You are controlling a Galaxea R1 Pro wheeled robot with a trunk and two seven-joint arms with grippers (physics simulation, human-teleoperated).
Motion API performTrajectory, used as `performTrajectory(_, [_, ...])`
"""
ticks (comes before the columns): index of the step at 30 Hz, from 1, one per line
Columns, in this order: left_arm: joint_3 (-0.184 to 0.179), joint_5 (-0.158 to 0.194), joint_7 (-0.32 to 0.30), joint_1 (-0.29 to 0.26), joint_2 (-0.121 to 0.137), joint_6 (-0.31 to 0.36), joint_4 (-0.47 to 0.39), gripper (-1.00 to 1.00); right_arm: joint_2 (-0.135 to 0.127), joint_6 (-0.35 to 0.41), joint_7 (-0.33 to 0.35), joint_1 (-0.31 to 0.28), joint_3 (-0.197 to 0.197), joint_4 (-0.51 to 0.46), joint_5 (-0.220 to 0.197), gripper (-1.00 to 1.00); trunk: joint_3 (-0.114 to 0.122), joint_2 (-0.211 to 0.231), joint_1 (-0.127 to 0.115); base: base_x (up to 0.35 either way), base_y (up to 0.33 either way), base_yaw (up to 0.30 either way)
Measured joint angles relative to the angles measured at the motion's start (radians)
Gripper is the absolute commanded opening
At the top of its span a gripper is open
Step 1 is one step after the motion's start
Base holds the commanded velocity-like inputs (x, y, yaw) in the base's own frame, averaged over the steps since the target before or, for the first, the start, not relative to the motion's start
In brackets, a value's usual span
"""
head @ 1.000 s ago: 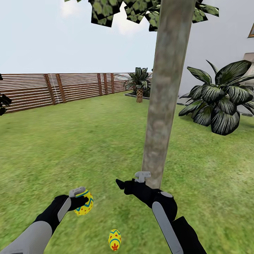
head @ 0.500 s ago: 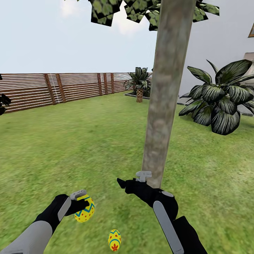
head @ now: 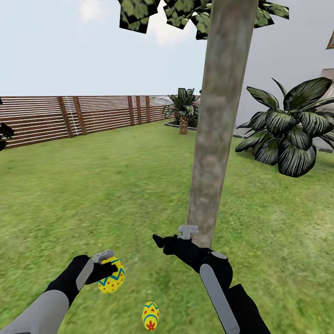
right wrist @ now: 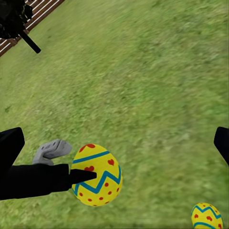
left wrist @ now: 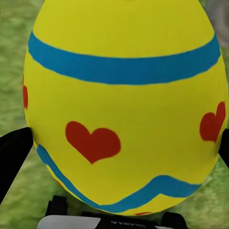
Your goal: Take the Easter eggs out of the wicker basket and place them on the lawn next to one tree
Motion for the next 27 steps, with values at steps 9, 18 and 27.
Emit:
performTrajectory(9, [0.000, -0.001, 0.000, 0.000, -0.005, -0.007, 0.000, -1.00, 0.002, -0.007, -0.001, 0.000, 0.000, 0.011, 0.000, 1.00, -0.028, -0.063, 0.035, 0.000, 0.000, 0.000])
performTrajectory(18, [0.000, -0.002, 0.001, 0.000, -0.005, -0.008, -0.001, -1.00, 0.002, -0.008, -0.001, 0.000, 0.001, 0.012, 0.000, 1.00, -0.057, -0.126, 0.069, 0.000, 0.000, 0.000])
performTrajectory(27, [0.000, -0.002, 0.004, 0.000, -0.007, 0.000, -0.021, -1.00, 0.003, -0.009, -0.001, 0.000, 0.002, 0.016, -0.001, 1.00, -0.085, -0.189, 0.104, 0.000, 0.000, 0.000])
